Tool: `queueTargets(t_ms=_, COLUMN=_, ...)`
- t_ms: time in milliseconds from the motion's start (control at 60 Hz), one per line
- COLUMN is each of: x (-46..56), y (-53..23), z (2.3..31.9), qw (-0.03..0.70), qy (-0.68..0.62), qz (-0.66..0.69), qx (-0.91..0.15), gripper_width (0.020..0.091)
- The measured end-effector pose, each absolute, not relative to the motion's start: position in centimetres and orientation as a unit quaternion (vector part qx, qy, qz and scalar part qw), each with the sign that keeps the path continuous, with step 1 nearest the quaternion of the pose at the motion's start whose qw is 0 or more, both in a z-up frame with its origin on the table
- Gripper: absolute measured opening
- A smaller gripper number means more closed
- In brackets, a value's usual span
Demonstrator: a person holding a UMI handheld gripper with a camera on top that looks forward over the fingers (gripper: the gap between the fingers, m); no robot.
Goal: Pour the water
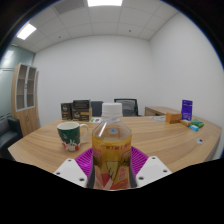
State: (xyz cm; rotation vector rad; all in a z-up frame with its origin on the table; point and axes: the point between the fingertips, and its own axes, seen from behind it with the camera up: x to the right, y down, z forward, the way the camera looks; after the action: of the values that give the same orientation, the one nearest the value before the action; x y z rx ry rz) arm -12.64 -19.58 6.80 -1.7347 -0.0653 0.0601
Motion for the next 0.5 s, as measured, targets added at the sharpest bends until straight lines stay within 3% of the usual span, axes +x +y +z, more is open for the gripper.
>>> queueTargets(t_ms=133, x=-12.0, y=-18.4, z=7.4, qw=0.642, qy=-0.049, qz=-0.014, qx=-0.765, gripper_width=0.0462)
queueTargets(t_ms=267, x=-11.2, y=-14.6, z=11.3, qw=0.646, qy=-0.113, qz=-0.106, qx=-0.748, gripper_width=0.0463)
queueTargets(t_ms=367, x=-11.9, y=-11.0, z=15.3, qw=0.634, qy=-0.213, qz=-0.231, qx=-0.707, gripper_width=0.0463)
queueTargets(t_ms=500, x=-14.4, y=-7.2, z=18.1, qw=0.562, qy=-0.389, qz=-0.421, qx=-0.597, gripper_width=0.0462)
